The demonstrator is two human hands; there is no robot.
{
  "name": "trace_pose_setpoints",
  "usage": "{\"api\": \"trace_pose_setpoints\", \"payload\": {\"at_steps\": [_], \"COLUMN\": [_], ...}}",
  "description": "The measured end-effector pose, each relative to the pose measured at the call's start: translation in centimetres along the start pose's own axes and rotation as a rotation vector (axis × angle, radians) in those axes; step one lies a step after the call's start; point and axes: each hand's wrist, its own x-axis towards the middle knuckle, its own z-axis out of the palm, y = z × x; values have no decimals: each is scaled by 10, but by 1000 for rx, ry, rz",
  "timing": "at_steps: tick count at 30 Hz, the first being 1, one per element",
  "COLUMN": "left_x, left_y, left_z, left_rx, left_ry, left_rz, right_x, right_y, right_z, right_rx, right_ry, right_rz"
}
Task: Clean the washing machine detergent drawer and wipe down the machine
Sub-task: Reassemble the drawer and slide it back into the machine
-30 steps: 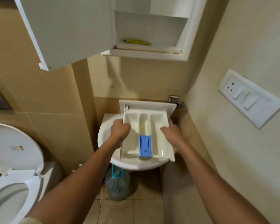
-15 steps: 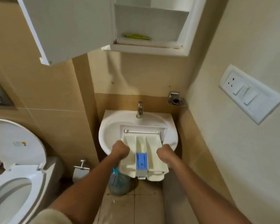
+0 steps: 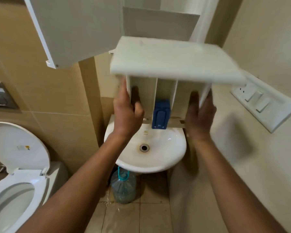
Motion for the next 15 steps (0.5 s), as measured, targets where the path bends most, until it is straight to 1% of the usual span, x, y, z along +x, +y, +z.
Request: {"api": "trace_pose_setpoints", "payload": {"at_steps": [1, 2, 3, 4, 5, 6, 7, 8, 10, 12, 14, 15], "left_x": [-15, -32, -50, -70, -90, -110, -126, -133, -126, -104, -68, -47], "left_y": [-11, -26, -40, -59, -73, -83, -91, -96, -93, -79, -53, -38], "left_z": [1, 2, 3, 3, 1, -3, -7, -10, -12, -8, 0, 2], "left_rx": [55, 145, 289, 452, 563, 584, 526, 434, 357, 303, 235, 214], "left_ry": [-53, -170, -347, -543, -694, -770, -757, -700, -637, -547, -379, -268], "left_rz": [-72, -231, -456, -721, -941, -1072, -1121, -1113, -1023, -930, -760, -649], "right_x": [-23, -46, -67, -89, -108, -126, -140, -145, -134, -104, -57, -33], "right_y": [13, 25, 37, 48, 55, 61, 69, 71, 67, 56, 39, 29], "right_z": [5, 10, 13, 15, 16, 14, 11, 10, 10, 14, 15, 14], "right_rx": [-75, -137, -184, -255, -329, -349, -334, -296, -243, -248, -240, -230], "right_ry": [-6, -122, -336, -599, -822, -918, -902, -861, -810, -782, -644, -533], "right_rz": [87, 285, 572, 887, 1105, 1195, 1195, 1161, 1083, 972, 755, 617]}}
